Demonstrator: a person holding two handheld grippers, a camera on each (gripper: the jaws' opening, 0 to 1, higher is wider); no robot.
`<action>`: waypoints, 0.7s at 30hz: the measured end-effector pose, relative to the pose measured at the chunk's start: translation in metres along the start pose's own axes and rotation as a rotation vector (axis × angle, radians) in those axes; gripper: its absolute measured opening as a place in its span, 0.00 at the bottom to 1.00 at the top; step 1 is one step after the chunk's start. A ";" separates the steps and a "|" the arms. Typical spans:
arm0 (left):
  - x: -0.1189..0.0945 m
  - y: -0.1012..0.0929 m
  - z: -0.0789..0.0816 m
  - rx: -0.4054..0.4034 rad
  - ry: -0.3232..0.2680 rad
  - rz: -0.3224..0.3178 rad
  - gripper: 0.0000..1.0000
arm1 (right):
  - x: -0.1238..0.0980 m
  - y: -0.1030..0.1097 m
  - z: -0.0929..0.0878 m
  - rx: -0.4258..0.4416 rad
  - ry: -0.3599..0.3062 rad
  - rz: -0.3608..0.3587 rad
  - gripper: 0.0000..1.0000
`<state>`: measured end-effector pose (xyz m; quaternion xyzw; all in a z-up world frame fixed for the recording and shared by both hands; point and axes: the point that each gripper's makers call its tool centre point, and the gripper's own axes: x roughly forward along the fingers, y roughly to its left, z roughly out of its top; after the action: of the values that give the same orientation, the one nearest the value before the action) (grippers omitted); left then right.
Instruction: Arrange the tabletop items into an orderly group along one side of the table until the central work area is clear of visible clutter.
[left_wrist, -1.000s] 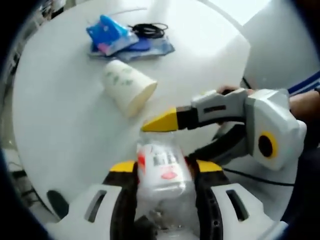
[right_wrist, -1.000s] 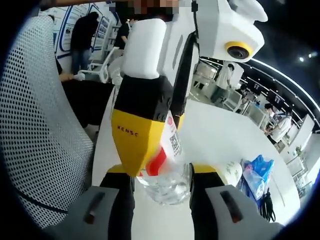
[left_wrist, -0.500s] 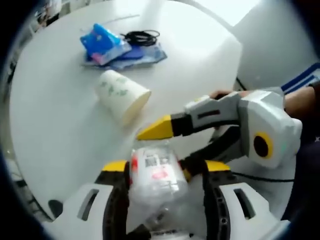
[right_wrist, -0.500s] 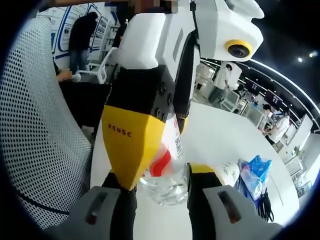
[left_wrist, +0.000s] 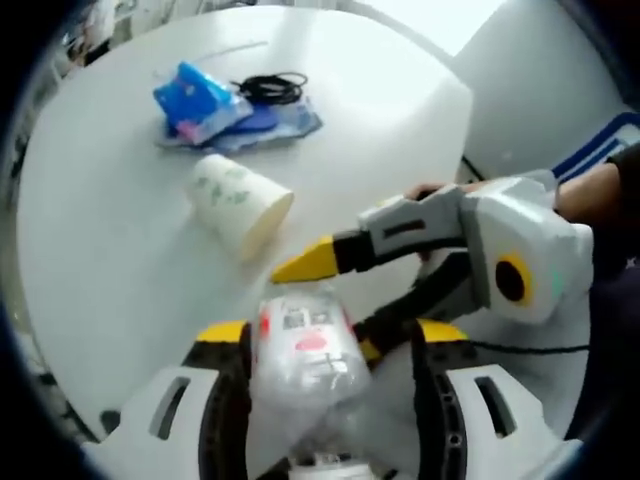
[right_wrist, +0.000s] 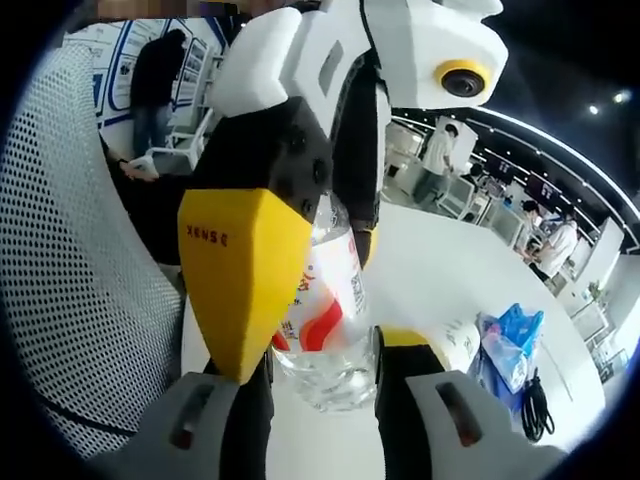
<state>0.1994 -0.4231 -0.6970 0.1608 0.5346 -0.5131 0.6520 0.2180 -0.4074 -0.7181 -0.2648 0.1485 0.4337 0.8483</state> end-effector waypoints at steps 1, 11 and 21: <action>-0.001 0.000 0.000 -0.003 0.000 -0.002 0.62 | 0.000 -0.001 0.000 0.007 0.000 -0.002 0.38; -0.008 0.008 0.004 0.025 -0.082 0.039 0.54 | -0.002 -0.003 -0.001 0.046 0.000 -0.014 0.38; -0.012 0.012 0.009 0.002 -0.236 0.081 0.49 | -0.004 -0.003 -0.002 0.090 0.004 -0.030 0.37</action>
<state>0.2152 -0.4192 -0.6871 0.1212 0.4467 -0.5021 0.7305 0.2181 -0.4129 -0.7172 -0.2293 0.1655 0.4132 0.8656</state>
